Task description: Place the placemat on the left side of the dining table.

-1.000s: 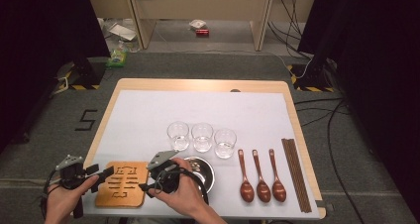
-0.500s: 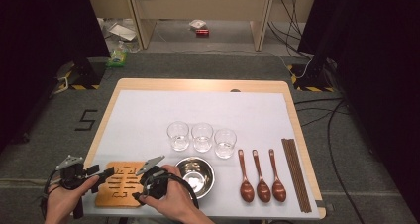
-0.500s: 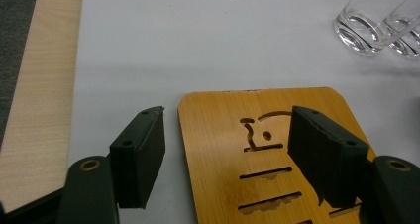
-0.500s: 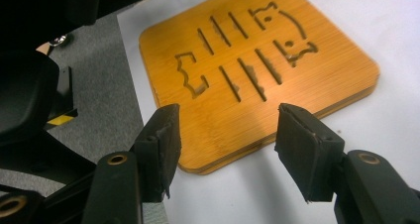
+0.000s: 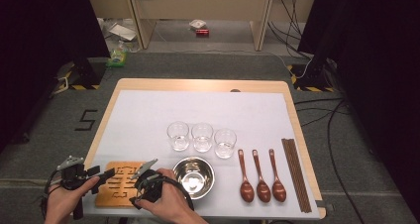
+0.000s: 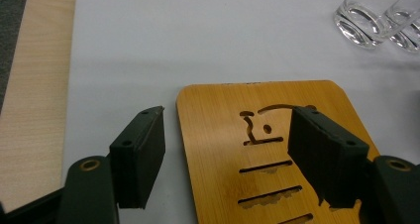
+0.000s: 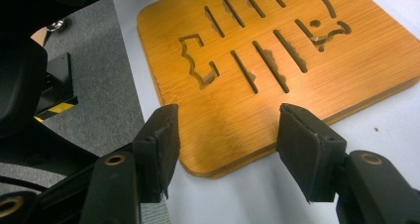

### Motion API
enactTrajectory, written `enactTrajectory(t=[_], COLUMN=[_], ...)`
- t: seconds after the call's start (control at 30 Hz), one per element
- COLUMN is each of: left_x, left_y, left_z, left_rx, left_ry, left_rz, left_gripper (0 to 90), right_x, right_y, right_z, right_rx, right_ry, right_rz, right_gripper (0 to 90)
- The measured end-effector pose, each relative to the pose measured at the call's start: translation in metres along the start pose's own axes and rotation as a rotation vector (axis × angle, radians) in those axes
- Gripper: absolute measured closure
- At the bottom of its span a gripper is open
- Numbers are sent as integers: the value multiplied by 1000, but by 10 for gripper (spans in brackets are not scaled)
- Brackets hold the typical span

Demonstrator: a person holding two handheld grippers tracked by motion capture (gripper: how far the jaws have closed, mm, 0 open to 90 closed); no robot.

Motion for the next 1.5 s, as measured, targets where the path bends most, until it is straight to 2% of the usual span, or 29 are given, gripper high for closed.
enactTrajectory(t=[0.53,1.13,1.37,1.5], left_x=[7,11,10,9], left_y=[4,13,12,14], left_z=[6,2,-1,-4], left_rx=[4,0,-14,-19], left_ry=[41,63,84,76], left_rz=[-16,-42,-49,-73], left_gripper=[302,321,348,384], right_x=[-4,-15,-19,-20], right_y=[-2,-1,0,0], right_z=[5,14,17,18], right_rx=[-5,-24,-24,-23], right_ry=[10,15,15,19], right_rz=[-7,-19,-27,-23], right_gripper=[414,411,409,409])
Point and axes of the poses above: each handheld gripper's, and its own axes: z roughly forward along the jaws, x roughly out of its underside, y roughly to its left, the point moved 3 cm from there along z, roughly forward along the jaws, and after that the axes turned 9 degrees about z, right-handed, at the moved point
